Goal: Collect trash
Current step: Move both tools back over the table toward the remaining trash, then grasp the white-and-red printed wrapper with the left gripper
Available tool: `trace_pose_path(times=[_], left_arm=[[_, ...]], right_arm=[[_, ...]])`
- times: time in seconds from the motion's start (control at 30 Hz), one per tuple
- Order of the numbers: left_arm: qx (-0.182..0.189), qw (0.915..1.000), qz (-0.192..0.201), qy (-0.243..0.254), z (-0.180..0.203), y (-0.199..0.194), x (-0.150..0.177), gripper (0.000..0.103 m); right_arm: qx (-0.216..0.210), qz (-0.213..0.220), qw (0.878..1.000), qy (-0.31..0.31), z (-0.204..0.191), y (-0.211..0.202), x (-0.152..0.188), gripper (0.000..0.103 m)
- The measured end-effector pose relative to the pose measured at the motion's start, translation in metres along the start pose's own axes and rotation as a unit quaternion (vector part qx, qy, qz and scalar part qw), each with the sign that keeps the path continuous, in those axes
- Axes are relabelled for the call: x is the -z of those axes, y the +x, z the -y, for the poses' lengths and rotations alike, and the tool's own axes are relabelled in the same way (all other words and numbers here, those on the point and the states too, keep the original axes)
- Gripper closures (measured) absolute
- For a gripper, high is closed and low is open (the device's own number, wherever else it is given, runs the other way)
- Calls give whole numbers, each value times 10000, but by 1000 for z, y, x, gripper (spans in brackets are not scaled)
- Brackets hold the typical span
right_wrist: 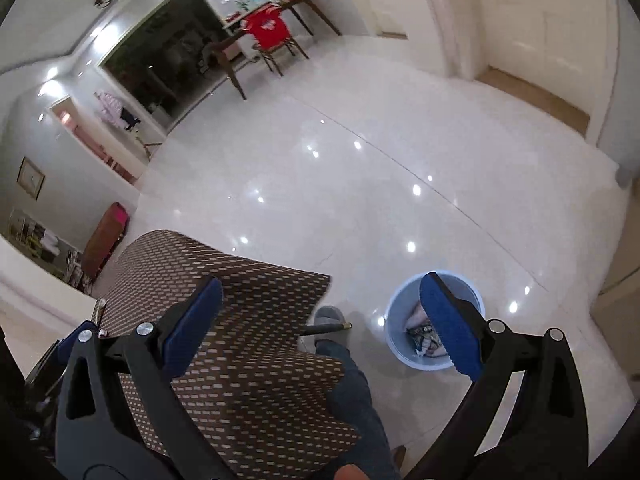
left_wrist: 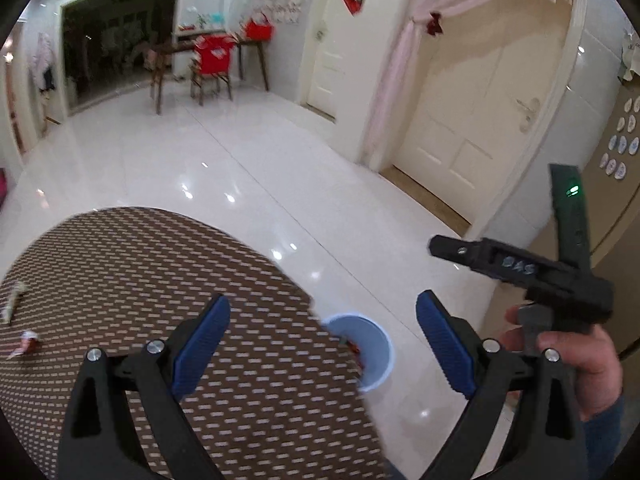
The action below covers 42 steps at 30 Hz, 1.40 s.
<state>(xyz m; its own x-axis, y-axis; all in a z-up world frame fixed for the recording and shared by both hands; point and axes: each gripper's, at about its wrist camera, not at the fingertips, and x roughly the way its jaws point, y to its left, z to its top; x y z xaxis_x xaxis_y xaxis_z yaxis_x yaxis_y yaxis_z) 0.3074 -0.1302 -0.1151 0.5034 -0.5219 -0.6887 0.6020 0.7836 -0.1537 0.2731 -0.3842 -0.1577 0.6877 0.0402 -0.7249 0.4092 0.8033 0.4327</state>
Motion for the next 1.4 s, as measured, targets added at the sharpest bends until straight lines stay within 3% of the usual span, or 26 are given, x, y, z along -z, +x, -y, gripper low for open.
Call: trace_pose_path(times=[0.27, 0.5, 0.73, 0.93, 1.1, 1.13, 1.2, 1.3, 1.4], left_arm=[[-860, 9939, 632, -280, -71, -46, 21, 11], [-1427, 9843, 705, -769, -146, -72, 41, 11], [-1975, 9746, 588, -871, -208, -78, 62, 11], [-2392, 9680, 203, -734, -256, -57, 61, 11], [-2384, 9686, -86, -705, -278, -34, 60, 11], [-2368, 9689, -130, -710, -284, -31, 60, 13], [-2171, 9729, -282, -749, -290, -24, 61, 39], [-1827, 9786, -402, -862, -299, -21, 62, 69], [-1767, 9783, -340, -1023, -309, -25, 66, 73]], right_arm=[[-3, 229, 9953, -938, -98, -3, 10, 6], [-197, 36, 9862, -1641, -175, 27, 28, 6], [-345, -229, 9749, -2186, -230, 59, 53, 6], [-395, -357, 9705, -2353, -247, 79, 60, 6], [-436, -477, 9682, -2417, -256, 95, 60, 6], [-438, -504, 9679, -2423, -258, 99, 59, 6], [-449, -546, 9672, -2438, -260, 105, 59, 6], [-506, -620, 9650, -2496, -265, 115, 61, 6], [-586, -695, 9620, -2576, -277, 125, 64, 6]])
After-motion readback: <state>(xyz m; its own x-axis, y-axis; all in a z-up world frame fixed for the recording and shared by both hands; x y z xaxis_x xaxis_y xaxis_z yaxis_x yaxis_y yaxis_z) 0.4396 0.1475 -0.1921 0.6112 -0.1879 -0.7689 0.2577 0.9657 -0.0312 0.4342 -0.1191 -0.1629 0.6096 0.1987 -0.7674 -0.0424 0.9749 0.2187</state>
